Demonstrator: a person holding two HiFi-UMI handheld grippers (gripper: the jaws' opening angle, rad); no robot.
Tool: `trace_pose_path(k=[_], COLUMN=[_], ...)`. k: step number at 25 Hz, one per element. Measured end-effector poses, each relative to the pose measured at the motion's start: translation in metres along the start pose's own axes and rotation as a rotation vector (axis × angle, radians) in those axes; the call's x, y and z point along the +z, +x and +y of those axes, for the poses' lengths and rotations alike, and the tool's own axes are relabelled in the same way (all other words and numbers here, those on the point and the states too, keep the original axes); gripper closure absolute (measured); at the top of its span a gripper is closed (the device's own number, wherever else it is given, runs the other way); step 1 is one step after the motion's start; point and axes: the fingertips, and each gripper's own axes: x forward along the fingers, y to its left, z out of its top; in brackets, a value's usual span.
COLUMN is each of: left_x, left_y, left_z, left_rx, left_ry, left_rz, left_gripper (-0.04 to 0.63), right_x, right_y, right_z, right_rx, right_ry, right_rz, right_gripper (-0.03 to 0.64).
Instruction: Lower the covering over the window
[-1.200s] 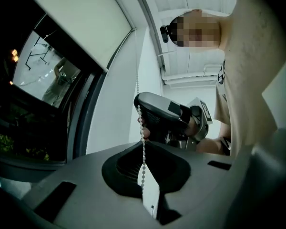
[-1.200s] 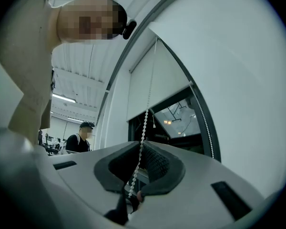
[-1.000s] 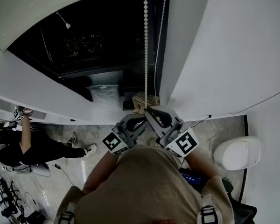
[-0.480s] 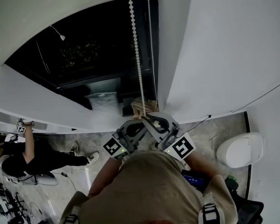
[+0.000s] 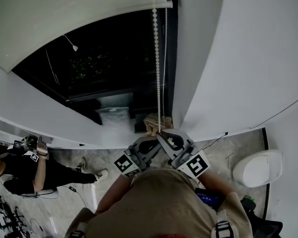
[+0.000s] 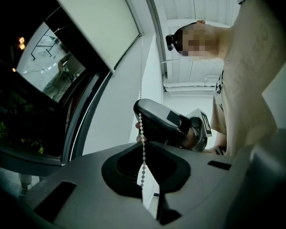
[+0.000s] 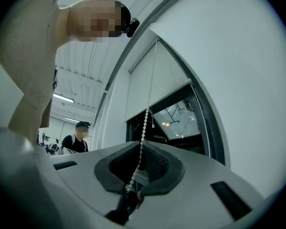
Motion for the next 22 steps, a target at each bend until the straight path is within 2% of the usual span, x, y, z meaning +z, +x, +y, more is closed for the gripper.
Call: trace_pose_path(k=[5, 10, 14, 17, 22], left_x=[-0.002, 0.005, 0.016, 0.021, 0.023], left_y=[-0.013, -0.028, -0.048, -0.061, -0.073], left_z=[0.013, 0.015, 0.023, 0.029, 0.03], left_rx=[-0.042, -0.094, -0.141, -0.162, -0.236], left_ry=[-0.003, -0.008, -0.003, -0.016, 0.005], left_rz=[0.003, 0.026, 0.047, 0.06, 0.07], left_gripper=[0.571, 0.571, 0.571, 0.571, 0.571], right_x=[-0.01, -0.012, -0.015, -0.018, -0.017], right_y=[0.014, 0.027, 0.048, 0.057, 0.065], right_z=[0.008, 0.012, 0.031, 0.033, 0.046], right_rx=[-0.016, -0.117, -0.136, -0.184, -0.224], right_ry=[-0.037, -0.042, -0.08, -0.057, -0.099], right_rz=[-0.007, -0.004, 0.003, -0.014, -0.025], right_gripper=[0.595, 0.595, 0.595, 0.595, 0.595])
